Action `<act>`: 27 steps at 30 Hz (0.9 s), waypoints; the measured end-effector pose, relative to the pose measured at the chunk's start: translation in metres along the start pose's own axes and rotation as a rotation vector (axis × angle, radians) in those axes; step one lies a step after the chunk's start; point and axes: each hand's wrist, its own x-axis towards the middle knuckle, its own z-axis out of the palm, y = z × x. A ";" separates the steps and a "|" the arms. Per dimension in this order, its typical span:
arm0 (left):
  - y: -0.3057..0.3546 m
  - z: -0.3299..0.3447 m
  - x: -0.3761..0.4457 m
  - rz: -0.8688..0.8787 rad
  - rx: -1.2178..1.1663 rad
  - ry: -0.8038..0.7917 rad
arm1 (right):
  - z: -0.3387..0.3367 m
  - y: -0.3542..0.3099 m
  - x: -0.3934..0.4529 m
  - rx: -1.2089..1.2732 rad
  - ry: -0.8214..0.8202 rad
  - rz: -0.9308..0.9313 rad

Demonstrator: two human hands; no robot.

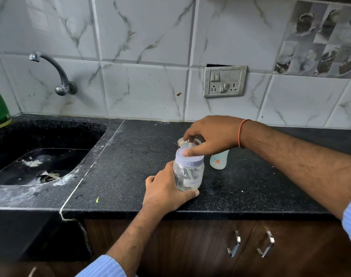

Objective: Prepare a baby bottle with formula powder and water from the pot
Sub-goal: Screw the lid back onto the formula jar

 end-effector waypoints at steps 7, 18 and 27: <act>0.000 0.002 0.000 0.005 -0.006 0.012 | 0.014 0.004 0.002 0.087 -0.098 -0.150; 0.003 0.001 -0.003 -0.006 -0.021 0.060 | 0.028 -0.006 0.004 -0.046 -0.055 -0.155; -0.011 -0.024 0.006 -0.175 0.099 0.034 | 0.129 -0.001 -0.044 0.510 0.744 0.174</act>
